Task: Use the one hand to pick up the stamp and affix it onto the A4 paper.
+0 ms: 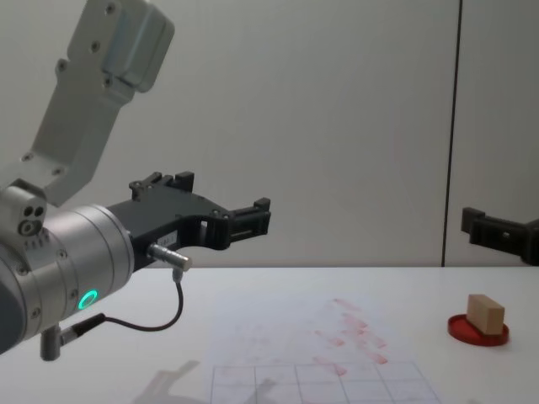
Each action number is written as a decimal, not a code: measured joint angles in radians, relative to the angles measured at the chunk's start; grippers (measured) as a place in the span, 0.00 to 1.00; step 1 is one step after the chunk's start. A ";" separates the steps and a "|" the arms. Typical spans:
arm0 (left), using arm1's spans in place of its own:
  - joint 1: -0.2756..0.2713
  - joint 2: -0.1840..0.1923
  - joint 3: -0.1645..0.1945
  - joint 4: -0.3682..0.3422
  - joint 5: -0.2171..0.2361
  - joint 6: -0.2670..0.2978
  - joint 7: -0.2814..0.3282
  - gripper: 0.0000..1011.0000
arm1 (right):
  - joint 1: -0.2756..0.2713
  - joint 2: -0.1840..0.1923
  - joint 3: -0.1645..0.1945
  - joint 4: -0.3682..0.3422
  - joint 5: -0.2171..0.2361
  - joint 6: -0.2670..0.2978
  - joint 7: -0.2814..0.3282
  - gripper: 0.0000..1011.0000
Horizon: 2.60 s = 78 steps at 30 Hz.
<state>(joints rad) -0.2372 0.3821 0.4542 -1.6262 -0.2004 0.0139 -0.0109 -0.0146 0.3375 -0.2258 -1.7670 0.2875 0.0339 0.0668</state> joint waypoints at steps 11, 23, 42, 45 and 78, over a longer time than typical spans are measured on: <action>0.000 0.000 0.000 0.000 0.000 0.000 0.000 0.98 | 0.000 0.000 0.000 0.000 0.000 0.000 0.000 0.99; 0.000 0.000 0.000 0.000 0.000 0.000 0.000 0.98 | 0.000 0.000 0.000 0.000 0.000 0.000 0.000 0.99; 0.000 0.000 0.000 0.000 0.000 0.000 0.000 0.98 | 0.006 -0.005 0.000 -0.002 -0.012 0.022 -0.011 0.99; 0.000 0.000 0.000 0.000 0.000 0.000 0.000 0.98 | 0.014 -0.010 0.000 -0.002 -0.024 0.047 -0.024 0.99; 0.000 0.000 0.000 0.000 0.000 0.000 0.000 0.98 | 0.234 -0.113 0.016 0.261 -0.087 0.257 -0.103 0.99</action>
<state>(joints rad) -0.2372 0.3821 0.4542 -1.6262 -0.2004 0.0139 -0.0109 0.2197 0.2242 -0.2099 -1.5056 0.2003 0.2906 -0.0365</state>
